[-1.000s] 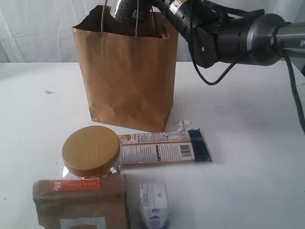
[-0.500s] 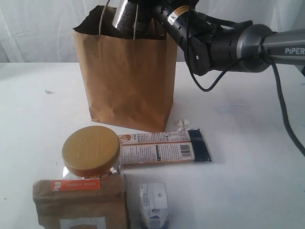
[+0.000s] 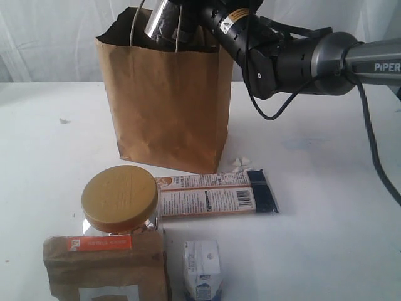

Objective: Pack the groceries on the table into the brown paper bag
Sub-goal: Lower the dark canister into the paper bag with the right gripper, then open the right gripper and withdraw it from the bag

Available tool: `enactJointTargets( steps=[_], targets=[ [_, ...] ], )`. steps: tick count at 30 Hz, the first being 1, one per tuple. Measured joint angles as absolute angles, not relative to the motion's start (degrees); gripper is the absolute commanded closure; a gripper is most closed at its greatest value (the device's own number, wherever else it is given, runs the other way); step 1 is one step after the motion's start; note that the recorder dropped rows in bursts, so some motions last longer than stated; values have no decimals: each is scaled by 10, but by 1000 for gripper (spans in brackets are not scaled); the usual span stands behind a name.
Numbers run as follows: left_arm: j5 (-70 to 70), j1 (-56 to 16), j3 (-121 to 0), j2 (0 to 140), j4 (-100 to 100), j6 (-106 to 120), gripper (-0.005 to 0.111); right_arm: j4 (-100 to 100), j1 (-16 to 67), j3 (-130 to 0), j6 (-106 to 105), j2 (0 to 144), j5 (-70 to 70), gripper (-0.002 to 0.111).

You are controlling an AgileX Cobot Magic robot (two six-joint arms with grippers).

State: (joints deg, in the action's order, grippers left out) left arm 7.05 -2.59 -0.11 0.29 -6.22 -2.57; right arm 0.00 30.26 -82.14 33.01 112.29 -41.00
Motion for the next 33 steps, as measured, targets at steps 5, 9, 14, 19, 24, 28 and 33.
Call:
enactJointTargets(
  steps=[5, 9, 14, 19, 24, 28, 33],
  targets=[
    [70, -26, -1, 3, -62, -26, 107, 0, 303, -821, 331, 1123, -386, 67],
    [70, -26, -1, 3, -62, -26, 107, 0, 303, -821, 331, 1123, -346, 50],
    [70, -26, -1, 3, -62, -26, 107, 0, 303, -821, 331, 1123, -341, 32],
    [70, -26, -1, 3, -62, -26, 107, 0, 303, -826, 331, 1121, -340, 30],
    [70, -26, -1, 3, -62, -26, 107, 0, 303, -826, 326, 1119, -324, 30],
    [70, -26, -1, 3, -62, -26, 107, 0, 303, -826, 324, 1119, -309, 30],
    [70, -26, -1, 3, -62, -26, 107, 0, 303, -826, 322, 1119, -305, 30]
  ],
)
